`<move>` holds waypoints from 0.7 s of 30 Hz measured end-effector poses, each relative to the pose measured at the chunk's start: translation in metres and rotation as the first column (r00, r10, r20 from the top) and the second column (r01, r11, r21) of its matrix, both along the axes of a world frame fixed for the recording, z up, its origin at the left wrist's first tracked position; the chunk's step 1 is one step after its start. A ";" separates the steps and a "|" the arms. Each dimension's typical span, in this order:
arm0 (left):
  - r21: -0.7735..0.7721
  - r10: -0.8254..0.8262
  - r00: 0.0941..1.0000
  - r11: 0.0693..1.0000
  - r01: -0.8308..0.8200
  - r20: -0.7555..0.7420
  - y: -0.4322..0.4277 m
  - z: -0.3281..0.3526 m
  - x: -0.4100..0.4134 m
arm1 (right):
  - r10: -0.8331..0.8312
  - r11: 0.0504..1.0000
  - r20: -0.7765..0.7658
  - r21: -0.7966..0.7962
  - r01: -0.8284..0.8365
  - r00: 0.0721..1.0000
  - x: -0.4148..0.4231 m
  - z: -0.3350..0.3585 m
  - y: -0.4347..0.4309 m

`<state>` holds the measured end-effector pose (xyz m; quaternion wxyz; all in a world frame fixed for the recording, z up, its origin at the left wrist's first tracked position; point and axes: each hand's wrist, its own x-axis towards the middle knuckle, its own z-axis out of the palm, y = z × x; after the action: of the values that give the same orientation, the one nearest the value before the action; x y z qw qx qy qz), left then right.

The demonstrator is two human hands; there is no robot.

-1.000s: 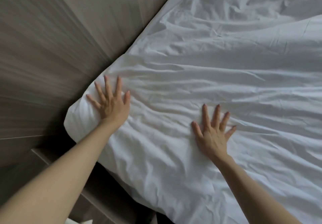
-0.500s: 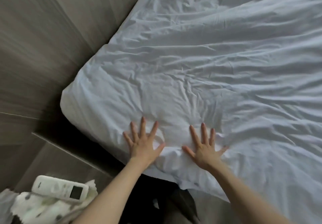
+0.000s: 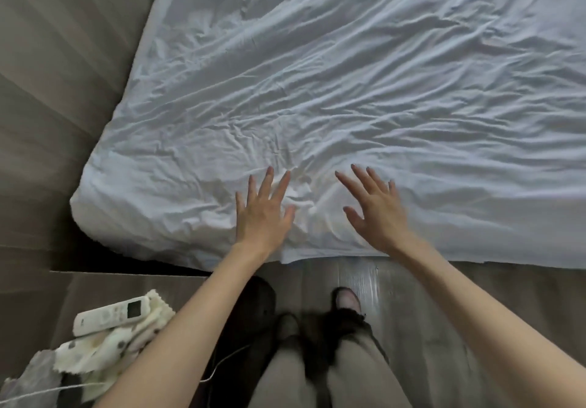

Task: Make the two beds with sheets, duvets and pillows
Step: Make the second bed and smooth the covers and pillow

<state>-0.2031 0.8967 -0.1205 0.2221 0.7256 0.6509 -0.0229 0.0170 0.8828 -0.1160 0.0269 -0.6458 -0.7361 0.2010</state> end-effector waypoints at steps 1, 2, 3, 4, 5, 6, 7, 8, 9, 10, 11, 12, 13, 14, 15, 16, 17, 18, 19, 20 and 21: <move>0.019 -0.032 0.999 0.999 0.032 0.001 -0.004 0.012 0.017 | -0.038 0.999 -0.001 0.012 0.038 0.999 0.017 0.009 -0.011; 0.036 -0.067 0.998 0.997 0.068 -0.007 -0.010 0.023 0.035 | -0.075 0.997 -0.002 0.017 0.075 0.997 0.036 0.016 -0.023; 0.050 -0.106 0.994 0.993 0.106 -0.020 -0.015 0.031 0.053 | -0.113 0.993 -0.005 0.022 0.113 0.994 0.054 0.021 -0.035; 0.063 -0.139 0.990 0.988 0.141 -0.030 -0.021 0.039 0.072 | -0.150 0.988 -0.012 0.027 0.150 0.989 0.072 0.025 -0.048; 0.074 -0.167 0.985 0.983 0.169 -0.033 -0.027 0.044 0.091 | -0.187 0.982 -0.024 0.032 0.187 0.982 0.092 0.028 -0.060; 0.083 -0.191 0.981 0.978 0.194 -0.036 -0.034 0.049 0.112 | -0.225 0.974 -0.038 0.028 0.226 0.974 0.112 0.030 -0.072; 0.088 -0.215 0.976 0.972 0.217 -0.042 -0.040 0.053 0.135 | -0.264 0.964 -0.050 0.021 0.265 0.963 0.132 0.032 -0.085; 0.089 -0.238 0.970 0.966 0.242 -0.046 -0.047 0.056 0.158 | -0.298 0.954 -0.055 0.017 0.299 0.953 0.153 0.035 -0.098; 0.082 -0.261 0.964 0.961 0.263 -0.043 -0.055 0.059 0.183 | -0.327 0.944 -0.057 0.019 0.329 0.943 0.174 0.037 -0.111; 0.074 -0.284 0.958 0.956 0.285 -0.035 -0.063 0.061 0.210 | -0.355 0.934 -0.060 0.025 0.357 0.933 0.197 0.040 -0.124; 0.068 -0.307 0.952 0.949 0.308 -0.023 -0.071 0.063 0.238 | -0.383 0.922 -0.060 0.031 0.385 0.922 0.222 0.043 -0.136; 0.069 -0.331 0.944 0.941 0.331 -0.013 -0.079 0.065 0.265 | -0.409 0.911 -0.058 0.036 0.412 0.911 0.247 0.047 -0.147; 0.075 -0.358 0.934 0.931 0.358 -0.012 -0.088 0.065 0.293 | -0.437 0.898 -0.057 0.038 0.439 0.898 0.273 0.051 -0.159; 0.089 -0.388 0.922 0.917 0.388 -0.018 -0.098 0.065 0.320 | -0.464 0.884 -0.058 0.040 0.466 0.884 0.300 0.056 -0.169; 0.098 -0.414 0.910 0.905 0.414 -0.026 -0.109 0.064 0.348 | -0.487 0.871 -0.057 0.043 0.490 0.871 0.327 0.060 -0.181; 0.103 -0.430 0.902 0.897 0.430 -0.026 -0.116 0.063 0.369 | -0.502 0.862 -0.055 0.047 0.504 0.863 0.348 0.064 -0.189; 0.100 -0.442 0.897 0.892 0.441 -0.019 -0.125 0.064 0.393 | -0.518 0.853 -0.052 0.045 0.520 0.854 0.371 0.069 -0.200; 0.093 -0.455 0.890 0.886 0.454 -0.012 -0.134 0.066 0.419 | -0.536 0.842 -0.051 0.039 0.538 0.842 0.396 0.074 -0.212; 0.087 -0.468 0.884 0.881 0.466 -0.002 -0.142 0.068 0.444 | -0.554 0.831 -0.050 0.034 0.556 0.831 0.420 0.078 -0.224; 0.086 -0.481 0.877 0.874 0.478 0.009 -0.148 0.071 0.467 | -0.570 0.820 -0.049 0.033 0.572 0.820 0.442 0.081 -0.235; 0.092 -0.496 0.868 0.865 0.493 0.019 -0.153 0.073 0.490 | -0.586 0.808 -0.049 0.035 0.588 0.809 0.464 0.083 -0.245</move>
<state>0.2874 0.7438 -0.0475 0.1917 0.8771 0.4388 -0.0365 0.4808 0.6381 -0.0325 0.1164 -0.8369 -0.5050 0.1764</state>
